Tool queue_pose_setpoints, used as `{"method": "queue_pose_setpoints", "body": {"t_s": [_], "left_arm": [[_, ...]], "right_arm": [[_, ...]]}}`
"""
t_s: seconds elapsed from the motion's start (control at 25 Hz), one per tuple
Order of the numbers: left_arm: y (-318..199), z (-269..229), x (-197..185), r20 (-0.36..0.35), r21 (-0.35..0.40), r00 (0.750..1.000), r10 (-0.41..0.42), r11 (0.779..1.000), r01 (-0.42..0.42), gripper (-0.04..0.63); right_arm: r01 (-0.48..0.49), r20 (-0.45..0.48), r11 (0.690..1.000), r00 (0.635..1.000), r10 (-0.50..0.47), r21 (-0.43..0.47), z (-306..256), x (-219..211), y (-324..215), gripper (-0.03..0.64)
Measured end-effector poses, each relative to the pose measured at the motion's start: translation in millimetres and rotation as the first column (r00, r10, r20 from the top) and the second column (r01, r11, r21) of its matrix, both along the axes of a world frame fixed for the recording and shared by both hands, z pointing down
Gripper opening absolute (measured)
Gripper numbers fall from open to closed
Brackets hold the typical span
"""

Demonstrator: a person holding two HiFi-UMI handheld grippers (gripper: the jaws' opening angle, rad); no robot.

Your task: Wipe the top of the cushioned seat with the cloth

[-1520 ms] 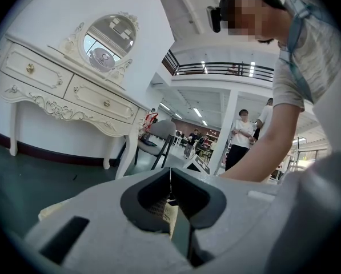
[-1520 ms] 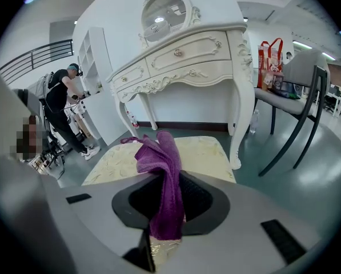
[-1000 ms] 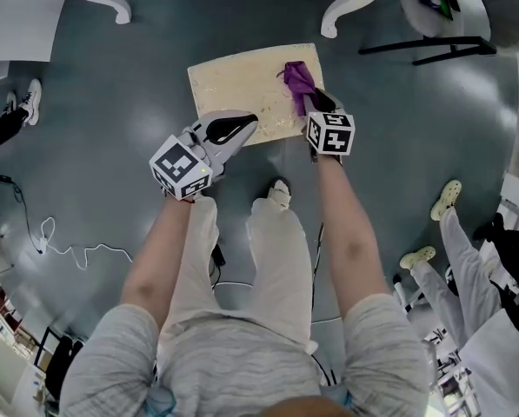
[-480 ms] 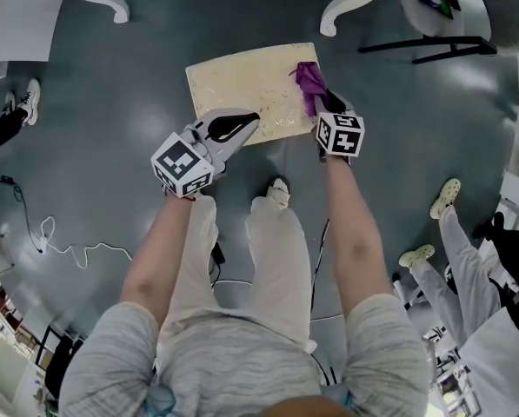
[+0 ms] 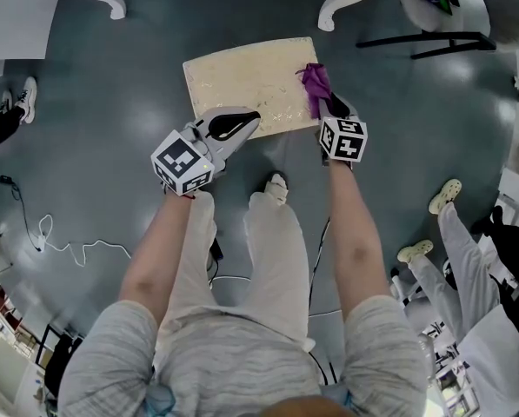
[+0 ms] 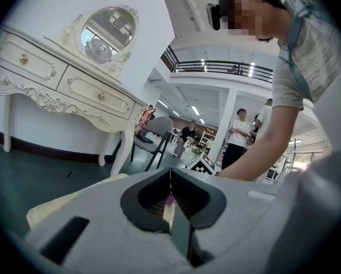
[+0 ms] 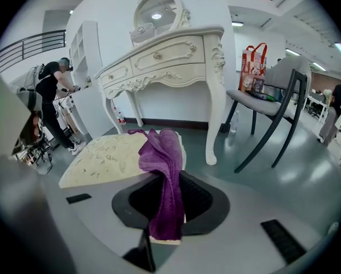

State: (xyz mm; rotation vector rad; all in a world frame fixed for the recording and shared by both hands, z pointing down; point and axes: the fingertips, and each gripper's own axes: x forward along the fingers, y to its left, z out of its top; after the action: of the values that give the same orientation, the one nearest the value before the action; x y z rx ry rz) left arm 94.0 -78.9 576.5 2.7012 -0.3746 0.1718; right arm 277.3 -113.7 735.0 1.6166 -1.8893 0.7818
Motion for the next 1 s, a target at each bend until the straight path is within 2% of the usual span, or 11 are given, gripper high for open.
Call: {"method": "queue_pose_setpoints", "body": {"t_s": [0.6,1.0], "left_arm": [[14.3,-0.7,-11.3,0.002,-0.01,1.0,0.002,1.0,-0.002,0.014],[25.1,-0.7,-23.9,0.015,-0.018,1.0,0.019,1.0,-0.019,0.014]], "right_arm": [[-0.062,0.019,0.998,0.998,0.062,-0.008,2.3,-7.1,40.3,0.074],[-0.028,0.009,1.0,1.0,0.028,-0.005,-0.6,-37.9,41.8,0.074]]}}
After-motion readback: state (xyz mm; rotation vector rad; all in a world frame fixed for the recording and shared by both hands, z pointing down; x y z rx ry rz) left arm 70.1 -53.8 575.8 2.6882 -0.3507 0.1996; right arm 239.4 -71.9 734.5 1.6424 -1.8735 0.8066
